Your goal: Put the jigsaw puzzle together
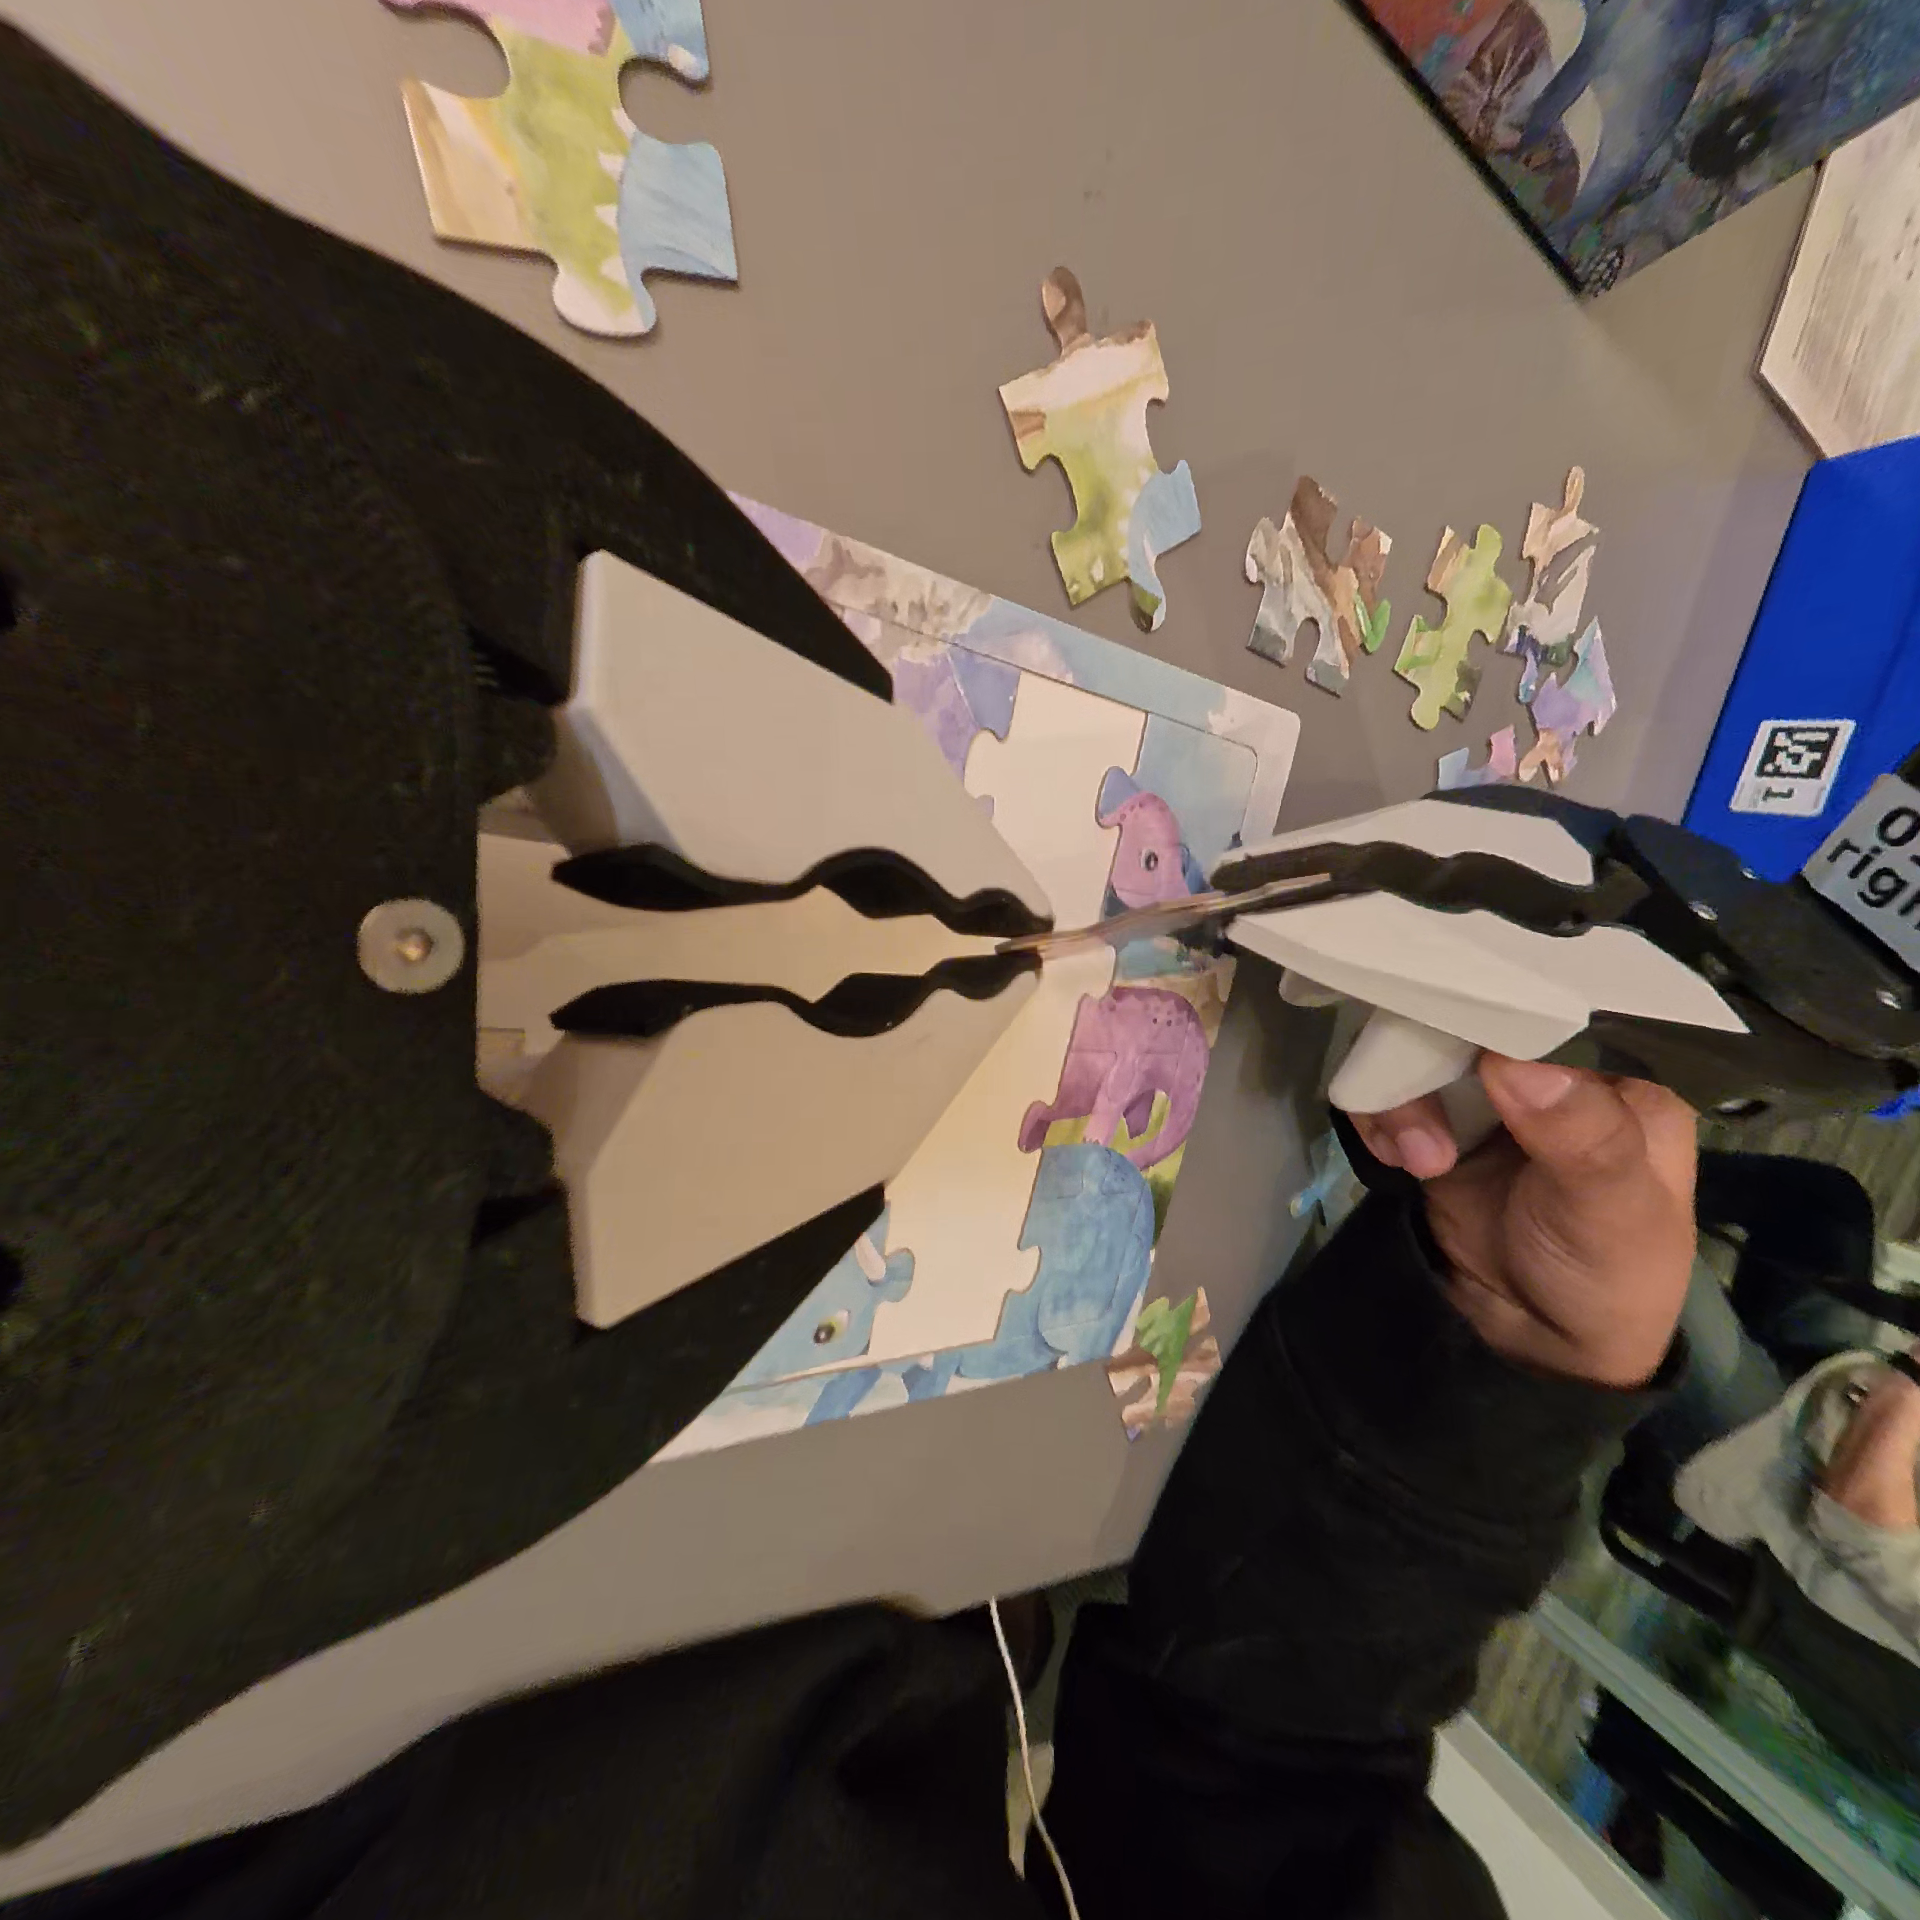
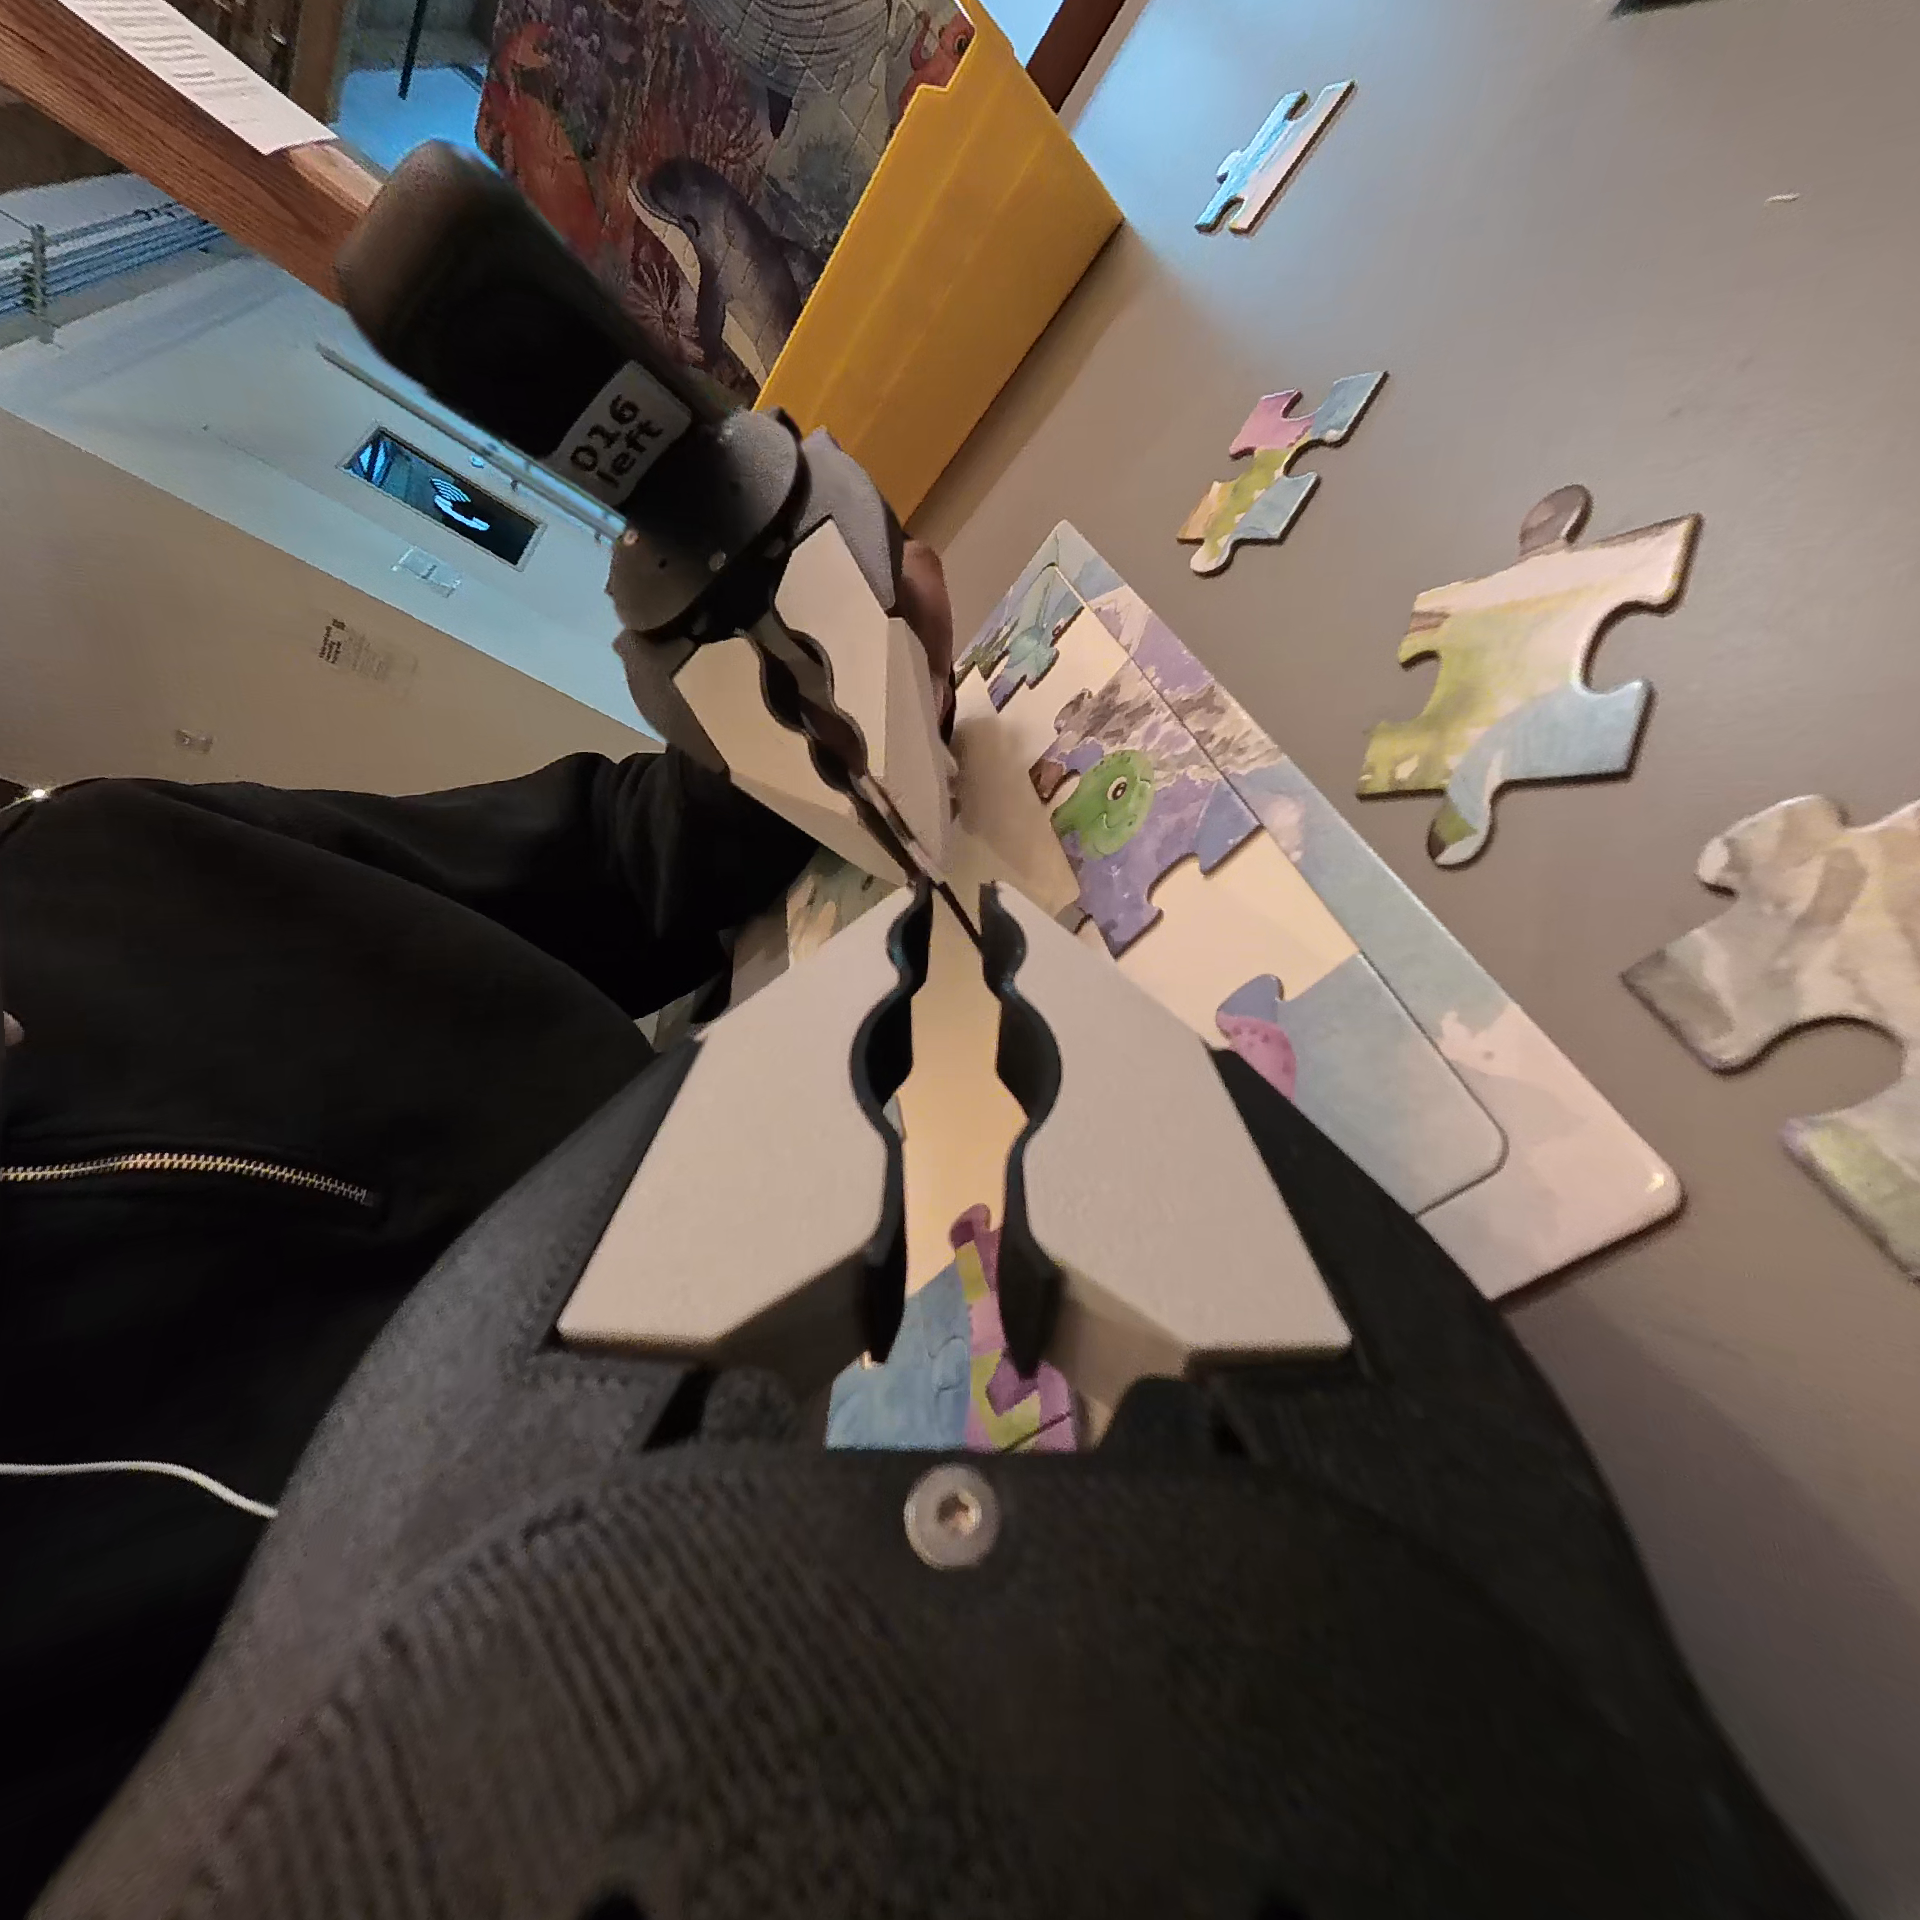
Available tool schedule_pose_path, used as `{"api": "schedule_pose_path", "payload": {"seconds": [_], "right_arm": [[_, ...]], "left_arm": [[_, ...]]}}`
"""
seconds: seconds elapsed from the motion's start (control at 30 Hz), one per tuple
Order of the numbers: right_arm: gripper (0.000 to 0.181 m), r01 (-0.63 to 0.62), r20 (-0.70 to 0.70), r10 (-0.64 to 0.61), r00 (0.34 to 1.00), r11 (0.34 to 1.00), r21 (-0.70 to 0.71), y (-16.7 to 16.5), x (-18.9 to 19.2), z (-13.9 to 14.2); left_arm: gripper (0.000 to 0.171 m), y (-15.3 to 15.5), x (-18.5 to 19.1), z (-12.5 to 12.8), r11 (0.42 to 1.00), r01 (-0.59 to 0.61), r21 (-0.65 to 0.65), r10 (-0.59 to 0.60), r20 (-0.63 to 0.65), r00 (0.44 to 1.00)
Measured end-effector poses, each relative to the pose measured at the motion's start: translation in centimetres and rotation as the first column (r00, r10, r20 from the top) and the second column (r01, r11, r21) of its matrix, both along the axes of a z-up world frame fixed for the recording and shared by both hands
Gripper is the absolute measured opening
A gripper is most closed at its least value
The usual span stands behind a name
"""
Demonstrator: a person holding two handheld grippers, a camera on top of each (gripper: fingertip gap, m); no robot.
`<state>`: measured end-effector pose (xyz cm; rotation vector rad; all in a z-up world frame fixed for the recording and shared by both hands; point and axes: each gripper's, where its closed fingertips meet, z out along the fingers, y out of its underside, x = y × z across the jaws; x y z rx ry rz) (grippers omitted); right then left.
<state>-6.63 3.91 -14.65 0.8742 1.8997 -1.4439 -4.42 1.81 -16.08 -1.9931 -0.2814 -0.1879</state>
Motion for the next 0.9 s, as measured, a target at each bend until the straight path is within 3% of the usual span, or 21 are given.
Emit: {"api": "schedule_pose_path", "payload": {"seconds": [0.5, 0.9], "right_arm": [[0.005, 0.038, -0.042, -0.040, 0.998, 0.998, -0.053, 0.5, -0.7, 1.4], [0.005, 0.116, -0.120, -0.124, 0.985, 0.990, -0.075, 1.5, -2.0, 2.6]], "left_arm": [[0.000, -0.9, -1.0, 2.2, 0.977, -0.056, 0.206, -0.016, 0.331, 0.944], [0.000, -1.0, -1.4, 1.8, 0.978, -0.080, 0.195, 0.005, 0.361, 0.933]]}}
